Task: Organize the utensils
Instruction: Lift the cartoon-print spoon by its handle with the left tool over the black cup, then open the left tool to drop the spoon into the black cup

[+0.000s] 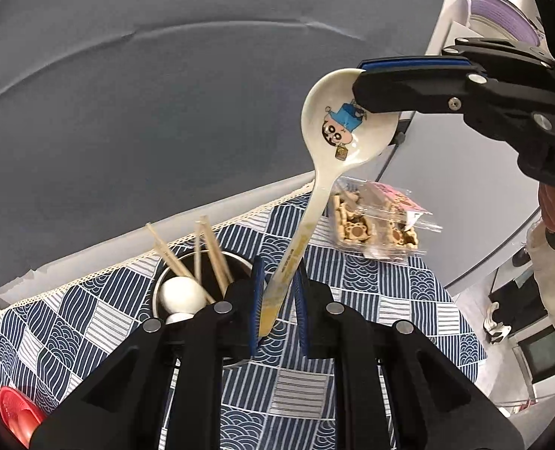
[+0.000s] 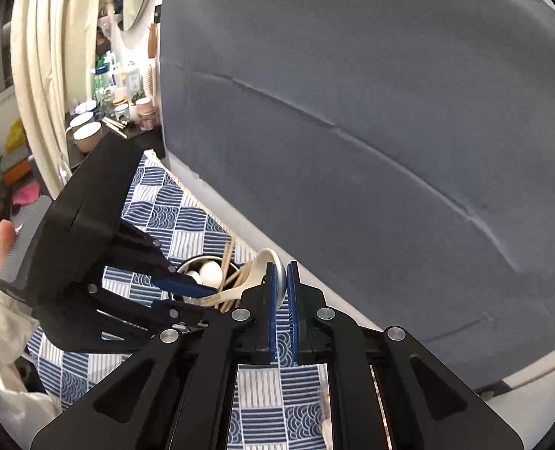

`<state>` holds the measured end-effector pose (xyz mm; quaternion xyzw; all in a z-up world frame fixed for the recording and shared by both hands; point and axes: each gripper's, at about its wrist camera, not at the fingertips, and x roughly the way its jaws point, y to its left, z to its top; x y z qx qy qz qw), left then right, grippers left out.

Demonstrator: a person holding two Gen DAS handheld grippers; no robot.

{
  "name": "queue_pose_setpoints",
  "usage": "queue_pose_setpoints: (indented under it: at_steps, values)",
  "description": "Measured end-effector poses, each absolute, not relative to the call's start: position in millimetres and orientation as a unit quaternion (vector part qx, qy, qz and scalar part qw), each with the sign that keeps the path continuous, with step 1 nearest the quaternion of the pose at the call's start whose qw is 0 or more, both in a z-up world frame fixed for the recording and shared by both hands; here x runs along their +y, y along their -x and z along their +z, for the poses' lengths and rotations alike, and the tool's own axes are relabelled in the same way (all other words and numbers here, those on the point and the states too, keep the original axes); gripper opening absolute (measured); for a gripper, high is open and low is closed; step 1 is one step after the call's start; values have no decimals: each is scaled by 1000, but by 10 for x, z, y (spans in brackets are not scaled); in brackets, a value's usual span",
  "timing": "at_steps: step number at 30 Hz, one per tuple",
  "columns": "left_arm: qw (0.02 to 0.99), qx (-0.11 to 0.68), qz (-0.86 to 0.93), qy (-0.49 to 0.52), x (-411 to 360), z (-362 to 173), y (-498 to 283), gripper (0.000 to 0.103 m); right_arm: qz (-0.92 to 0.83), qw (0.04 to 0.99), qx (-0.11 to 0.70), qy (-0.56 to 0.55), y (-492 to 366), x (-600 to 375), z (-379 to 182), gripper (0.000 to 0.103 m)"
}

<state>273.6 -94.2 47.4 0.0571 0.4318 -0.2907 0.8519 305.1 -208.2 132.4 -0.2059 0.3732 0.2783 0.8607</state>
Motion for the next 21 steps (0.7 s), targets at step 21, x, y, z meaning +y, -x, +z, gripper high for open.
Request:
queue_pose_setpoints:
  at_steps: [21]
  values:
    - [827,472,-304,-28,-614,-187,-2961,15,309,826,413,227,-3190,-1558,781,6]
